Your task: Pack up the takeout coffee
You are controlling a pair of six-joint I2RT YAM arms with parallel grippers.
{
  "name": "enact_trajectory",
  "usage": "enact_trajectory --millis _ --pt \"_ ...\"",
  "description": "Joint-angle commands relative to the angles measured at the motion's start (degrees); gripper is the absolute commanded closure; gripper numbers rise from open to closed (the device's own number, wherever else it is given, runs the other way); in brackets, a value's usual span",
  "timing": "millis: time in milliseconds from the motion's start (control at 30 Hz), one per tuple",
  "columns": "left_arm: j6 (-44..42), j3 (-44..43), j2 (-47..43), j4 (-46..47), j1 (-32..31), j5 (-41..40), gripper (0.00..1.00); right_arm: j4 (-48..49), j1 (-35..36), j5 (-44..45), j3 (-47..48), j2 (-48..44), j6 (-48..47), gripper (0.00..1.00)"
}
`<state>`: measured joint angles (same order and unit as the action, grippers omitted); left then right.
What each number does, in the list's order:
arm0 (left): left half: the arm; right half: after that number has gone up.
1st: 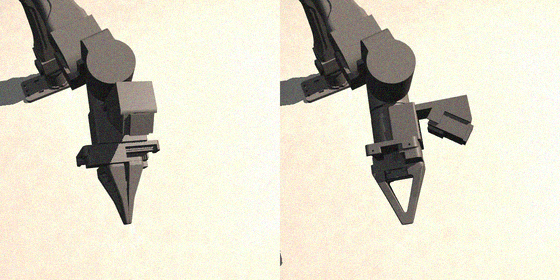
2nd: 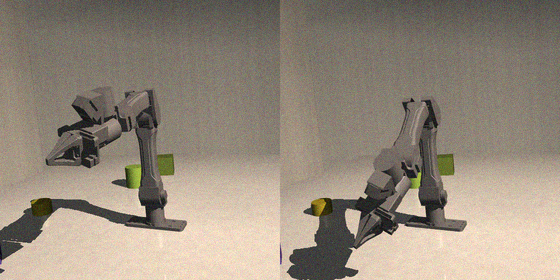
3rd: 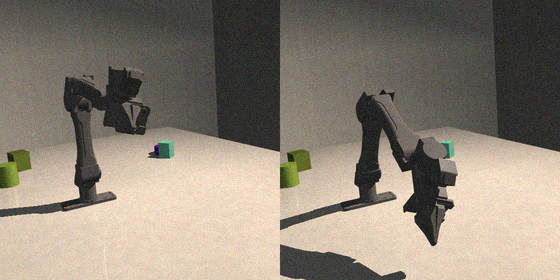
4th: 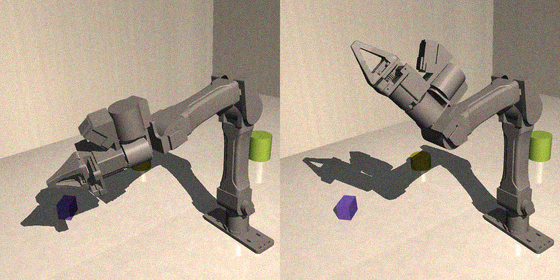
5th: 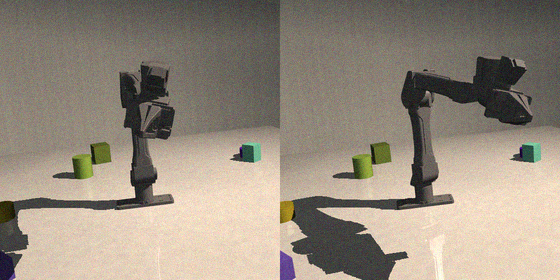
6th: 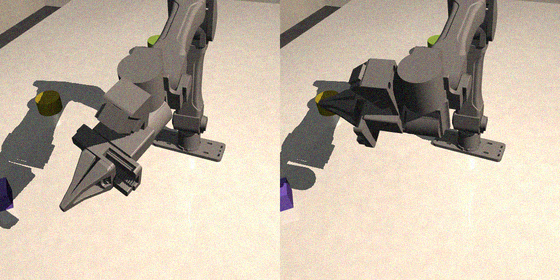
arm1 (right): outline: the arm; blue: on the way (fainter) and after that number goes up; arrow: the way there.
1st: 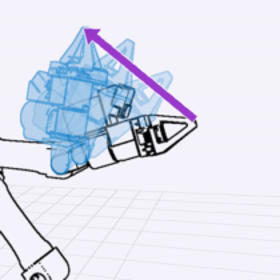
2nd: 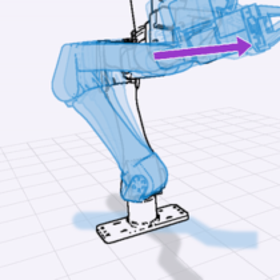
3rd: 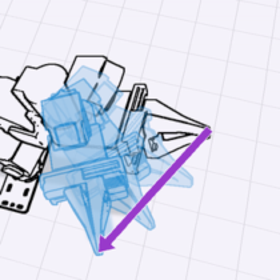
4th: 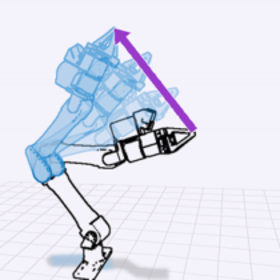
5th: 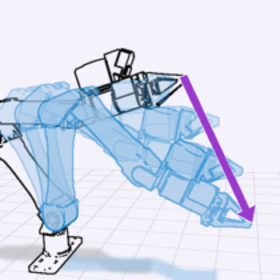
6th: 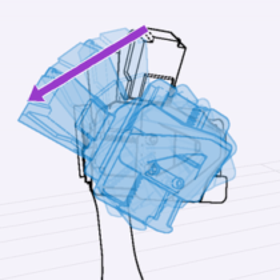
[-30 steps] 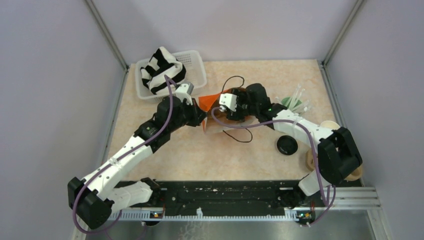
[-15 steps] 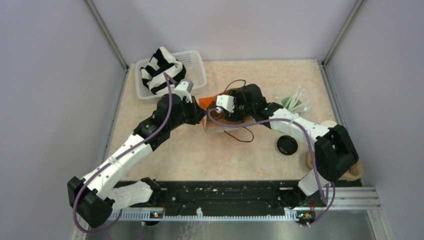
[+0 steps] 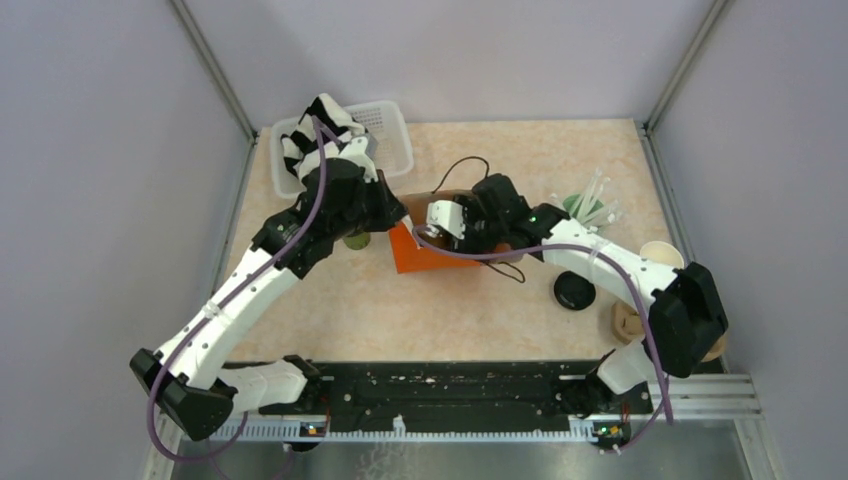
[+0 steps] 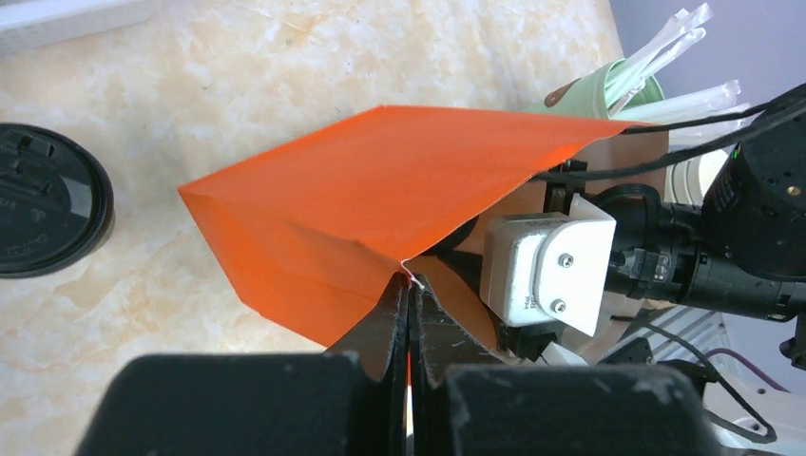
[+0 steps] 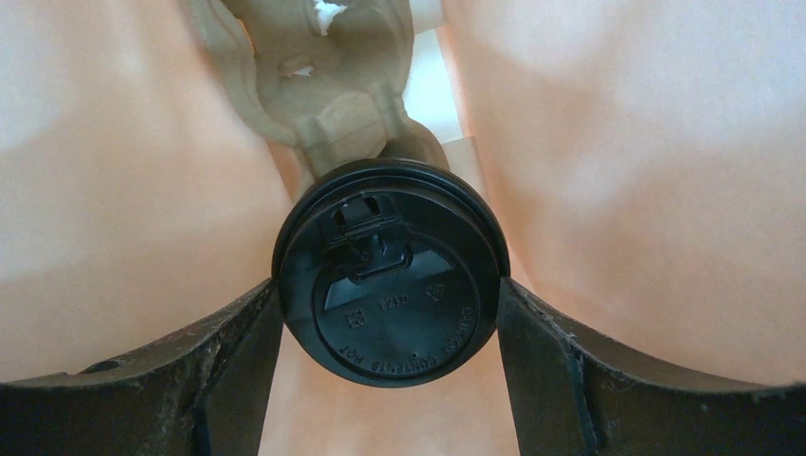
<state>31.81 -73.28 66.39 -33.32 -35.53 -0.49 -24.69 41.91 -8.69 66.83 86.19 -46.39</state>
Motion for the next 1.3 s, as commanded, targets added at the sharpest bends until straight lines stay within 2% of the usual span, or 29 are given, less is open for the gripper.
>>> enact_trajectory --millis 0,167,333,733,800,867,1067,1267 --pt "4.1 -4.0 -0.6 -3.6 0.1 0.1 1.00 -18.9 2.7 -7.0 2.3 -1.5 9.3 0.59" --pt "6.7 -4.4 -1.4 -5.8 0.3 2.3 1.00 -23.3 6.4 -10.0 1.9 -2.1 15.5 0.59" --pt "8.4 -2.8 -2.7 -7.3 0.3 -2.6 1.00 -26.4 6.8 -12.5 0.8 0.8 16.6 0.59" --pt "9.8 0.5 -3.7 -9.7 0.5 -7.0 1.00 -25.9 10.5 -4.3 -1.0 10.0 16.5 0.60" --pt "10.0 0.9 -3.8 -9.8 0.6 -7.2 1.00 -24.6 11.4 -1.3 -1.8 11.3 16.5 0.61" --pt "10.2 1.2 -3.9 -10.0 0.6 -6.9 1.00 -21.3 12.7 5.6 -3.3 11.1 16.8 0.62" --pt "10.8 2.0 -4.4 -10.1 0.6 -6.1 1.00 -12.4 15.8 20.9 -6.1 6.7 16.5 0.61" --pt "10.8 2.6 -4.7 -10.3 0.6 -5.5 1.00 -5.8 18.8 31.3 -6.6 4.8 15.4 0.61"
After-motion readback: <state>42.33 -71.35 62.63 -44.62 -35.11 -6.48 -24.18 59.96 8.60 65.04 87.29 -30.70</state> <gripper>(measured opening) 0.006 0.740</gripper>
